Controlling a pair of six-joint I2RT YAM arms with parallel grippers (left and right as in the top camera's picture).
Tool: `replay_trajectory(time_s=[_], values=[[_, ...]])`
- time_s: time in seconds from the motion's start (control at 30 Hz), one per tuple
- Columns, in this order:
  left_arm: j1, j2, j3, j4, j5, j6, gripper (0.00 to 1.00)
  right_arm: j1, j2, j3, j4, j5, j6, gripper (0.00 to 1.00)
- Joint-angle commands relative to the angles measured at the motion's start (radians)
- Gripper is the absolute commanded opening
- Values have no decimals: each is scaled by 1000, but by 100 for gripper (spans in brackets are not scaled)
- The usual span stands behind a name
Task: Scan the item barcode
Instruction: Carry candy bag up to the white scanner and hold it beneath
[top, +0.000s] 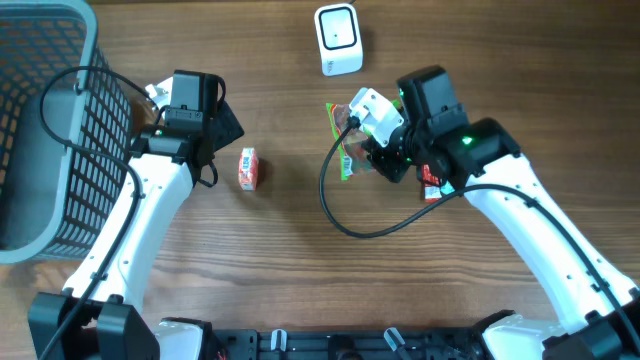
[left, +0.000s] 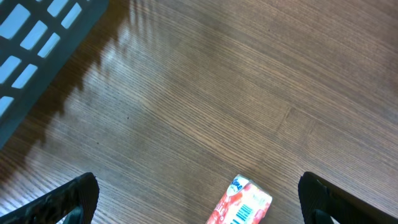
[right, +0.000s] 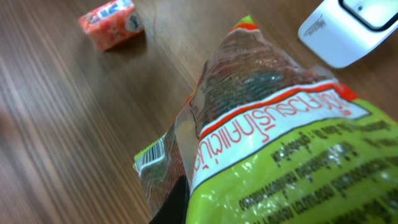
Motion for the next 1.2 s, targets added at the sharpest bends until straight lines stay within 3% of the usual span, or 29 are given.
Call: replay_trajectory(time_s=[0.0,0.17,0.27,0.5,0.63,0.93,1.17], values=[[4,3,-3,0,1,2,100,2,18,234,-80,-6,-115,4],[4,3,-3,0,2,2,100,2,216,730,-363,71,-246,4],[4,3,-3,0,2,2,100,6,325,893,-417,139,-373,4],[4,3,-3,0,2,2,100,61,510,901,-202,420,-589,4],[4,3,-3,0,2,2,100,84,645,898,6,598,-660,4],[4,3,-3,0,1,2,100,93,908,895,623,968,-672,4],[4,3,-3,0,1,2,100,93,967,895,661,1003,-535,4]])
